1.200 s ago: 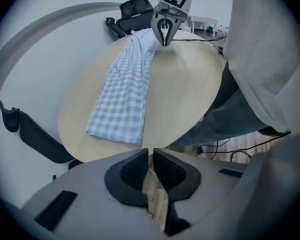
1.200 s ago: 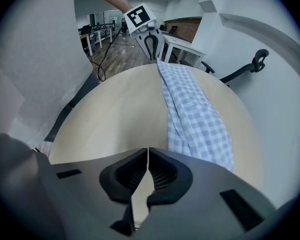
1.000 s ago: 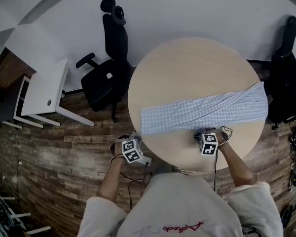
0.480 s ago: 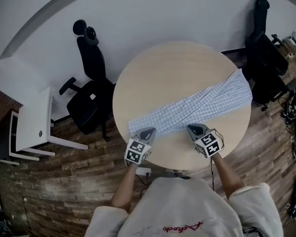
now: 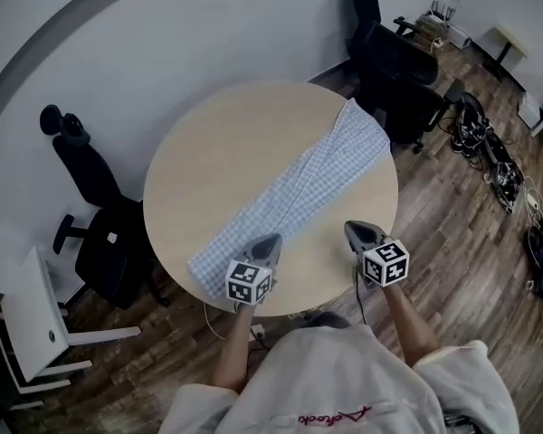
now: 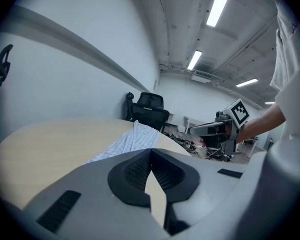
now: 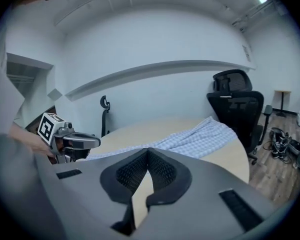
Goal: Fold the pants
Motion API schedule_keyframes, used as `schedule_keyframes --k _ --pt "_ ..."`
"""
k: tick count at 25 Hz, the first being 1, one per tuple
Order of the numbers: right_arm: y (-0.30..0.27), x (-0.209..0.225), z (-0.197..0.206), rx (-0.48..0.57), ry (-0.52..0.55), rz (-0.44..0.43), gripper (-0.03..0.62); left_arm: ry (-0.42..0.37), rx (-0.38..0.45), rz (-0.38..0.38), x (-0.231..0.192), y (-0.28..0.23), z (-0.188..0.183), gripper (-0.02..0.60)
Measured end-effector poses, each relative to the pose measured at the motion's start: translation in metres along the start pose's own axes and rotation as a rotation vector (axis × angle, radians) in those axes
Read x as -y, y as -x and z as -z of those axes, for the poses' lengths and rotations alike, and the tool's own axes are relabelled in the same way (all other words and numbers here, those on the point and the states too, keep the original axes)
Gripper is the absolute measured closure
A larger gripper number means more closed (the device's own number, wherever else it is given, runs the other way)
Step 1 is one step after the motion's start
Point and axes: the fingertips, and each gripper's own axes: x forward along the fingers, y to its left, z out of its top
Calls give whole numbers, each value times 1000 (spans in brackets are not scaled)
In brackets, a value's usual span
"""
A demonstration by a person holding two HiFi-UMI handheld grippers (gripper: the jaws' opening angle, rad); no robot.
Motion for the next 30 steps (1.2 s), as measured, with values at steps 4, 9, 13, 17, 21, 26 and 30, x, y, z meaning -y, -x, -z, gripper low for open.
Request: schedule_keyframes --k 4,9,13,17,21,26,30 --pt "34 28 8 -18 4 84 565 -8 -10 57 16 -22 3 549" --pt "41 50 5 -21 4 118 565 -11 -28 81 19 -40 7 549" --pt "26 59 2 -39 39 76 565 7 -55 45 12 -50 18 549" --pt "7 88 -3 -49 53 25 565 37 -66 -17 2 -70 21 549" --pt "-19 137 -13 -57 59 -48 565 63 -81 -113 -8 -100 14 549" --pt "-56 205 -29 -98 74 -157 565 119 -121 -247 -16 -137 6 549" --pt "-83 255 -38 -150 125 -222 565 120 -185 -334 -25 -156 6 549"
